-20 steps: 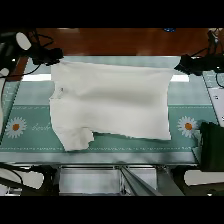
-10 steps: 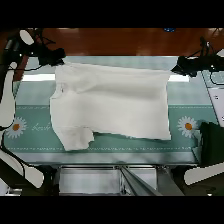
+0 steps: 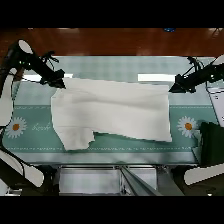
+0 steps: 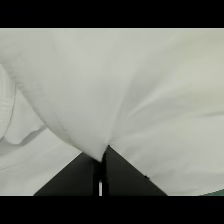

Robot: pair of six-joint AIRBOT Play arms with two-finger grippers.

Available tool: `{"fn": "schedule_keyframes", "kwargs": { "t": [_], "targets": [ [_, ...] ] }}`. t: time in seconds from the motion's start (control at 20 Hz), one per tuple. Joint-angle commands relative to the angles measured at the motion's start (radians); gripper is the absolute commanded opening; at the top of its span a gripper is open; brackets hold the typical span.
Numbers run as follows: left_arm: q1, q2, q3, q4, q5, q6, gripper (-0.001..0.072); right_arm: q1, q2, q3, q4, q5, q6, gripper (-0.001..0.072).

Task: Fold the shirts.

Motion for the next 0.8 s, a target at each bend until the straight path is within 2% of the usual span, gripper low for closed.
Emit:
{"fn": "schedule_keyframes", "kwargs": {
  "t": [0.0,0.1,0.15,0.2,0.25,0.5,0.6,0.75],
  "targets": [
    [0.002,-0.001,-0.063,0.007,-0.01,0.017,0.0019,0.017,0.0,-0.074,-0.014,-0.017,-0.002,0.0023],
    [0.002,-0.001,-0.064,0.007,-0.011,0.016,0.002,0.026,0.0,-0.111,-0.021,-0.06,-0.001,0.0024],
    [0.002,-0.001,-0.064,0.008,-0.011,0.013,0.0069,0.027,0.0,-0.12,-0.021,-0.076,0.015,0.0122],
    [0.002,-0.001,-0.063,0.008,-0.023,0.005,0.0338,0.026,0.0,-0.12,-0.02,-0.076,0.033,0.04],
    [0.002,0.0,-0.061,0.024,-0.038,0.008,0.0502,0.022,0.007,-0.117,-0.015,-0.065,0.038,0.042],
    [0.084,0.135,-0.083,0.068,-0.059,-0.02,0.0507,-0.103,0.19,-0.133,-0.034,-0.013,0.068,0.042],
    [0.163,0.256,-0.18,0.067,-0.024,-0.005,0.0507,-0.175,0.33,-0.227,-0.052,-0.08,0.072,0.042],
    [0.331,0.483,-0.484,0.018,0.1,0.011,0.0507,-0.24,0.581,-0.531,-0.016,-0.238,0.05,0.042]
  ]
}}
